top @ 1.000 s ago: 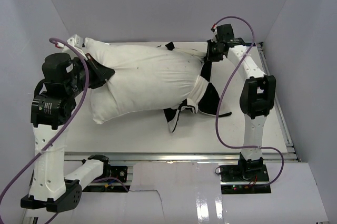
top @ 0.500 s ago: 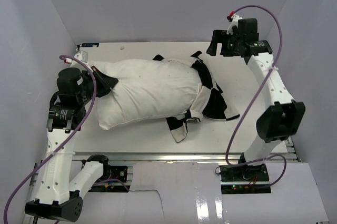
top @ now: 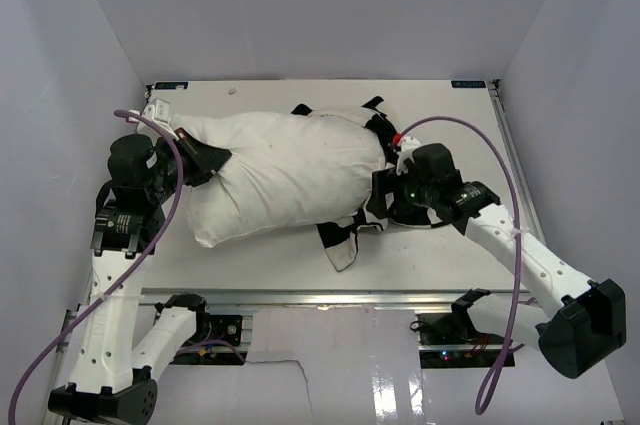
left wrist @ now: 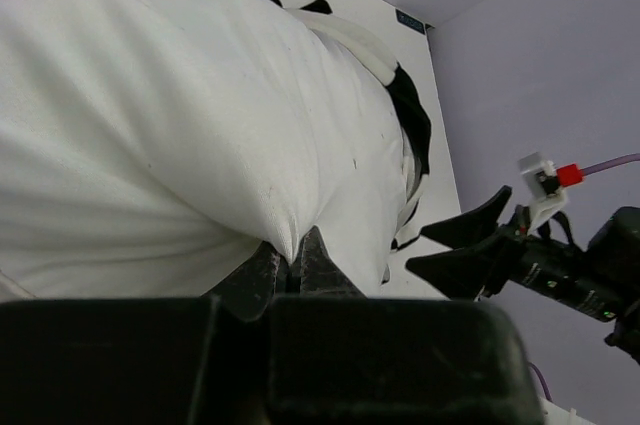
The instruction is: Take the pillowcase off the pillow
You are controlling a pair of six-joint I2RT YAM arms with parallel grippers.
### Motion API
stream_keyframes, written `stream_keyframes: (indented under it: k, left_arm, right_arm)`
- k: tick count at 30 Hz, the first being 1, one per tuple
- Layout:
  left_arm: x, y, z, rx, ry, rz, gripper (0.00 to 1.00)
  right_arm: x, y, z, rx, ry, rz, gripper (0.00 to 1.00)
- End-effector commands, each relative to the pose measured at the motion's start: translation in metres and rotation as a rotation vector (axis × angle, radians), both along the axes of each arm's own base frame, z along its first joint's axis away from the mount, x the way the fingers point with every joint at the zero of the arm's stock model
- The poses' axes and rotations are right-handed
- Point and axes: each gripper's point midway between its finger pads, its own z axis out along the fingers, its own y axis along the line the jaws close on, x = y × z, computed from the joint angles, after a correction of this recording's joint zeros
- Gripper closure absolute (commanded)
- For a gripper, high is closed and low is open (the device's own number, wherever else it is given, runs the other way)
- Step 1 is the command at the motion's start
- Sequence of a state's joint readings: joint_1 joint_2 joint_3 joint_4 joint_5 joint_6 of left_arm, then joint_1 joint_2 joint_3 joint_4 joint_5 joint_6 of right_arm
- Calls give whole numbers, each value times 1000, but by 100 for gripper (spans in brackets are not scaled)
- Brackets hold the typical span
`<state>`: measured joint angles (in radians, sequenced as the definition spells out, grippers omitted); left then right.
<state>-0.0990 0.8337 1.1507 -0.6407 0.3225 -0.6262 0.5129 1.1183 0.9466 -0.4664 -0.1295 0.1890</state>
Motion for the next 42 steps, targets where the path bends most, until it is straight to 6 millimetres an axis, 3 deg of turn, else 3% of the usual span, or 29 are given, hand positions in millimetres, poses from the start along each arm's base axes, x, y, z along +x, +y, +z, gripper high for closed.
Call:
stream_keyframes:
  k: [1, 2, 7, 9, 11, 12, 13, 14, 15, 16, 18, 19, 20, 21, 22, 24, 25, 26, 28, 33, 34, 38, 39, 42]
  left_arm:
    - [-6, -11, 27, -38, -109, -68, 100]
    - [-6, -11, 26, -40, -104, -71, 100]
    - [3, -11, 21, -32, -87, -67, 100]
    - [11, -13, 18, -28, -72, -73, 100]
    - [21, -15, 11, -27, -39, -80, 100]
    - [22, -15, 17, -28, -49, -82, 100]
    - [25, -15, 20, -21, -57, -81, 100]
    - [30, -13, 22, -10, -59, -71, 100]
    - [31, -10, 41, 2, -100, -59, 100]
    - [36, -1, 43, 46, -90, -12, 100]
    - [60, 10, 45, 101, -44, 47, 100]
    - [62, 17, 74, 118, -73, 80, 100]
    - [68, 16, 81, 137, -73, 70, 100]
    - [90, 13, 73, 147, -22, 59, 100]
    - [87, 15, 104, 144, -51, 65, 100]
    - [98, 22, 122, 144, -60, 118, 100]
    - [109, 24, 119, 148, -32, 129, 100]
    - [106, 29, 146, 145, -91, 161, 100]
    - [111, 35, 151, 143, -93, 199, 100]
    - [115, 46, 139, 155, -57, 262, 100]
    - [114, 50, 141, 161, -61, 280, 100]
    - [100, 80, 174, 181, -140, 444, 100]
    - [96, 81, 181, 181, -157, 452, 100]
    - [85, 85, 200, 182, -219, 471, 100]
  right_arm:
    - [-2, 16, 12, 93, -86, 5, 8]
    - [-13, 21, 1, 93, -62, 15, 7]
    - [-23, 26, -35, 56, -24, -19, 5]
    - [-16, 27, -53, 30, -12, -46, 4]
    - [0, 28, -62, 15, -39, -89, 2]
    - [6, 28, -63, 8, -49, -101, 0]
    - [15, 23, -73, -43, -52, -141, 5]
    - [22, 17, -78, -79, -51, -179, 28]
    - [29, 11, -76, -106, -51, -215, 42]
    - [38, -5, -86, -166, -40, -283, 66]
    - [40, -30, -96, -228, -15, -350, 92]
    - [43, -55, -100, -255, -5, -424, 92]
    - [43, -68, -102, -260, 0, -465, 92]
    - [43, -82, -103, -258, 1, -505, 92]
    - [41, -107, -108, -254, 16, -571, 92]
    - [39, -130, -113, -251, 32, -638, 92]
    - [36, -149, -118, -252, 58, -691, 92]
    - [36, -158, -120, -249, 63, -718, 92]
    - [36, -181, -126, -243, 100, -787, 92]
    - [38, -227, -138, -217, 185, -921, 92]
    - [37, -244, -138, -197, 194, -975, 92]
    - [46, -276, -128, -53, 200, -1074, 92]
    - [46, -289, -126, -26, 203, -1118, 92]
    - [54, -301, -115, -2, 183, -1148, 92]
